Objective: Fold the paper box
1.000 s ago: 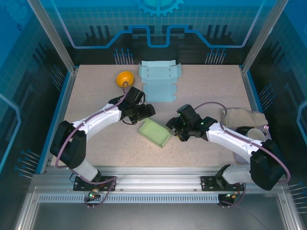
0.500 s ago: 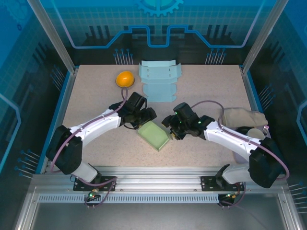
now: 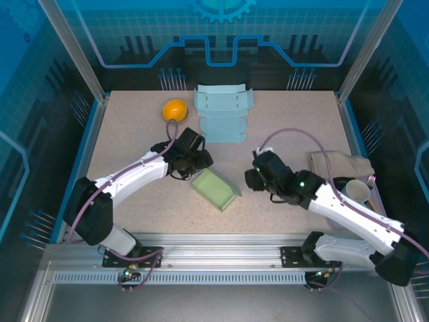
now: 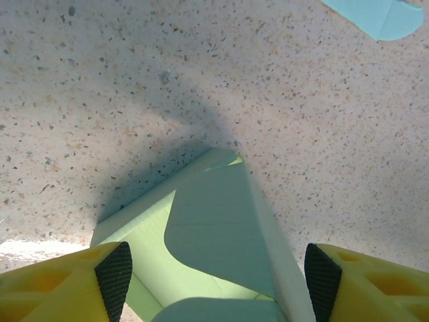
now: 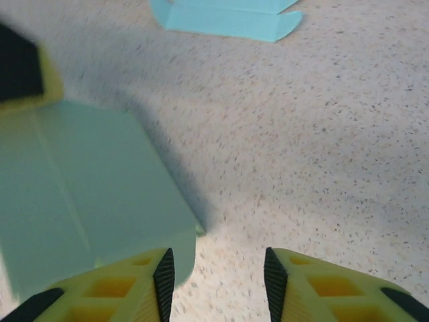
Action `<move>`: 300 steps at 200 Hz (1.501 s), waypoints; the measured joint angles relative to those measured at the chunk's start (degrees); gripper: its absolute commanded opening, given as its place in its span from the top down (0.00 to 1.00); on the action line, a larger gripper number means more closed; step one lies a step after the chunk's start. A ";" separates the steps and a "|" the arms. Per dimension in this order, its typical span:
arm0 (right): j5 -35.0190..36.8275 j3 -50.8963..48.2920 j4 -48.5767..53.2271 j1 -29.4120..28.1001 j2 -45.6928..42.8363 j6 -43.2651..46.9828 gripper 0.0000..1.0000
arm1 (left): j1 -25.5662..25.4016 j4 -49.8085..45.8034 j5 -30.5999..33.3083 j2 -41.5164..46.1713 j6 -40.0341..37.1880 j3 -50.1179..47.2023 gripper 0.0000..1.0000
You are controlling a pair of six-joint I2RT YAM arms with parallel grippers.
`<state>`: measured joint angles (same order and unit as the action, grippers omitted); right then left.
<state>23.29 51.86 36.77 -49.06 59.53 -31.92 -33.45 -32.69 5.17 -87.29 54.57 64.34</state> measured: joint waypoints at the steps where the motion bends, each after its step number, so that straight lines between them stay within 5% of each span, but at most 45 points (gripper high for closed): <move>1: 0.11 -0.35 -0.13 -0.28 -0.35 0.24 0.60 | 0.00 -0.02 0.00 0.00 -0.04 0.07 0.28; 46: 4.02 -16.20 -12.48 -13.27 -5.29 15.30 0.60 | 0.00 -0.20 0.31 0.00 -0.94 2.62 0.28; 91: 8.48 -23.21 -28.70 -15.08 -1.36 22.25 0.62 | 0.00 -1.03 0.66 -0.02 -1.84 2.71 0.27; 161: 8.79 -25.44 -40.48 -11.21 -0.20 27.93 0.78 | 0.00 -1.55 1.09 -0.02 -2.62 2.71 0.27; 221: 3.06 -25.99 -41.99 -6.51 0.90 30.34 0.80 | 0.02 -1.57 1.09 -0.02 -3.56 2.71 0.27; 261: 0.11 -26.71 -42.95 -3.74 1.84 31.58 1.00 | 0.57 -1.57 1.09 -0.02 -3.93 2.71 0.27; 300: -3.85 -26.75 -44.17 -0.20 1.77 33.44 1.00 | 1.29 -1.57 1.03 -0.02 -4.83 2.86 0.27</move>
<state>19.44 25.10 -7.40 -49.25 61.30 1.52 -32.16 -34.26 6.20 -87.31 49.74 67.20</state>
